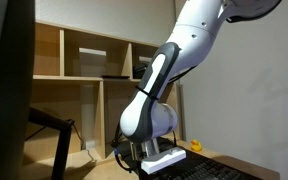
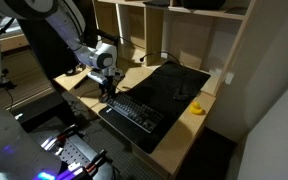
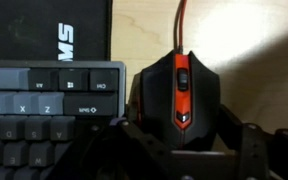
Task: Move the mouse to the left
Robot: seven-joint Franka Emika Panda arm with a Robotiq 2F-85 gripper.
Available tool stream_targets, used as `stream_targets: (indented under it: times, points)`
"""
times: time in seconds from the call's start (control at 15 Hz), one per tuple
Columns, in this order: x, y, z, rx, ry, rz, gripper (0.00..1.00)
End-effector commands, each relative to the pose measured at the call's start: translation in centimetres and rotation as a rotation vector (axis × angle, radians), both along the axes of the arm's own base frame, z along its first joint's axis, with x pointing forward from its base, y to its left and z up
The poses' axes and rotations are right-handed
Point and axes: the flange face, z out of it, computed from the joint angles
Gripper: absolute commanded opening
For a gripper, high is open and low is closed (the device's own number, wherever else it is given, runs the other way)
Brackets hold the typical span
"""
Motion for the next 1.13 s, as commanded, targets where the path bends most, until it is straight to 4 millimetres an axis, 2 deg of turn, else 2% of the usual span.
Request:
stream_targets:
  times: [0.0, 0.33, 0.73, 0.8, 0.87, 1.0, 1.07]
  points:
    - [0.3, 0.8, -0.6, 0.062, 0.084, 0.125, 1.0]
    - [1.2, 1.5, -1.0, 0.099, 0.039, 0.239, 1.0]
    - [1.9, 1.4, -1.0, 0.086, 0.016, 0.277, 1.0]
    - [-2.9, 2.6, 4.2, 0.081, 0.011, 0.282, 1.0]
    - [-3.2, 2.8, 4.6, 0.076, -0.007, 0.274, 1.0]
    - [-5.0, 3.8, 7.2, 0.074, -0.01, 0.271, 1.0]
    - [-2.0, 3.6, 4.1, 0.085, 0.007, 0.276, 1.0]
